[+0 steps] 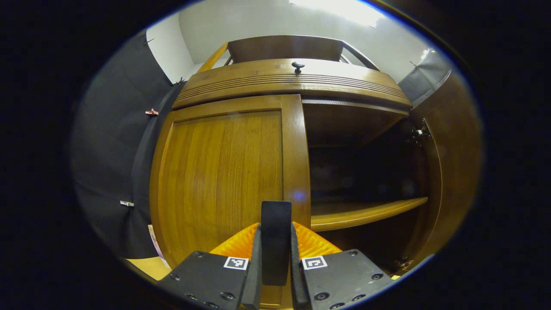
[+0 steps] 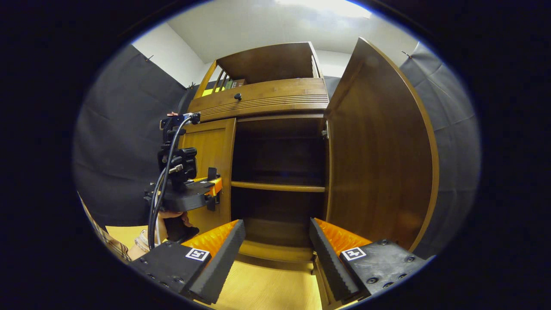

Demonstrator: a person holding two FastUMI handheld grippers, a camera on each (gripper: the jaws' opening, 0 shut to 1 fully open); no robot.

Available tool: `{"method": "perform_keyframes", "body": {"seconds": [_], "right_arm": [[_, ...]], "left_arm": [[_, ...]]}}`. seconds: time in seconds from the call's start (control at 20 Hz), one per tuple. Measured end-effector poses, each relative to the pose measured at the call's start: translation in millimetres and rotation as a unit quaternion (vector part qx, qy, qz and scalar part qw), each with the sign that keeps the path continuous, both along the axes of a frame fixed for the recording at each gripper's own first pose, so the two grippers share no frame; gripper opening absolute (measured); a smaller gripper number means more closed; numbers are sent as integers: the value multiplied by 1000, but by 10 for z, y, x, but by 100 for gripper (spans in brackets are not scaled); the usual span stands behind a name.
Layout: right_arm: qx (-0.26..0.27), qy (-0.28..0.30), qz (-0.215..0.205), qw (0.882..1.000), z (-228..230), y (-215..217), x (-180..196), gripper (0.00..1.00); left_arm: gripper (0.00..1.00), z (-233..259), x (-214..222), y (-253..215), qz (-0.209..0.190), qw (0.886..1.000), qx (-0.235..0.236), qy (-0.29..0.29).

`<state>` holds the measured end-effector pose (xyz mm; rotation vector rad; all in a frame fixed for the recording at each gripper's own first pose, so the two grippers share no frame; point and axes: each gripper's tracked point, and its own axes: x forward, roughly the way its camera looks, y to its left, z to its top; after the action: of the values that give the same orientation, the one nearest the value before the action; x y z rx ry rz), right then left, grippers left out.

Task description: Open the right door of the double-door shoe cabinet with the right hand, and open the left door with the left hand.

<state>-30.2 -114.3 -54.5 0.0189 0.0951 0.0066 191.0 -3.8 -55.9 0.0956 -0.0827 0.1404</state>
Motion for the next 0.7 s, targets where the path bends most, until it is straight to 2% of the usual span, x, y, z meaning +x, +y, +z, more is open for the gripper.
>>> {"method": "perform_keyframes", "body": {"seconds": [0.4,0.7], "right_arm": [[23,-7,0,1000,39,50,45,95],[33,4,20,999,-6,283,19,96]], "left_arm": [[29,28,-519,57,-51,998,-38,26],[30,46,-878,172,-66,996,-47,39]]}}
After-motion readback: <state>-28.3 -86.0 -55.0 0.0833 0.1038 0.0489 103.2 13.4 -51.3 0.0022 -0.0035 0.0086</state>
